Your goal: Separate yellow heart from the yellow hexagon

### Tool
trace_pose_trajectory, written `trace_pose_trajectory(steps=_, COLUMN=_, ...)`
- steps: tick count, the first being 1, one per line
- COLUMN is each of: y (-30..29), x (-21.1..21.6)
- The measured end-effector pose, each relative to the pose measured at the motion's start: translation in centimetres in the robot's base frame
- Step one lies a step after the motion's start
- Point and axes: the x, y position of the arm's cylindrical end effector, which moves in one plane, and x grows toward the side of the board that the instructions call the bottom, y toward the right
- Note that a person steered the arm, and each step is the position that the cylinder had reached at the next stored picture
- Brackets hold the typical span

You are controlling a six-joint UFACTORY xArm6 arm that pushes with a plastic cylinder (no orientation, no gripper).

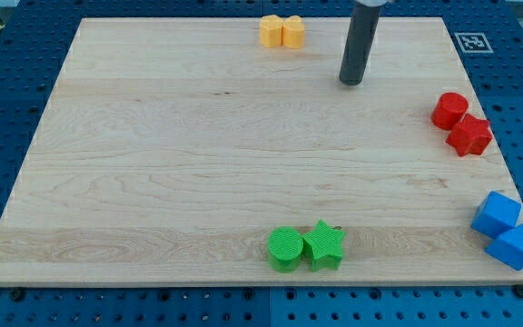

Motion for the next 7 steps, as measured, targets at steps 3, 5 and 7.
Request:
trace_pose_trajectory(steps=3, y=1.1, x=-10.3)
trace_pose_trajectory(steps=5, y=-2.9, x=-12.3)
trace_pose_trajectory(steps=7, y=-6.3, x=-12.9)
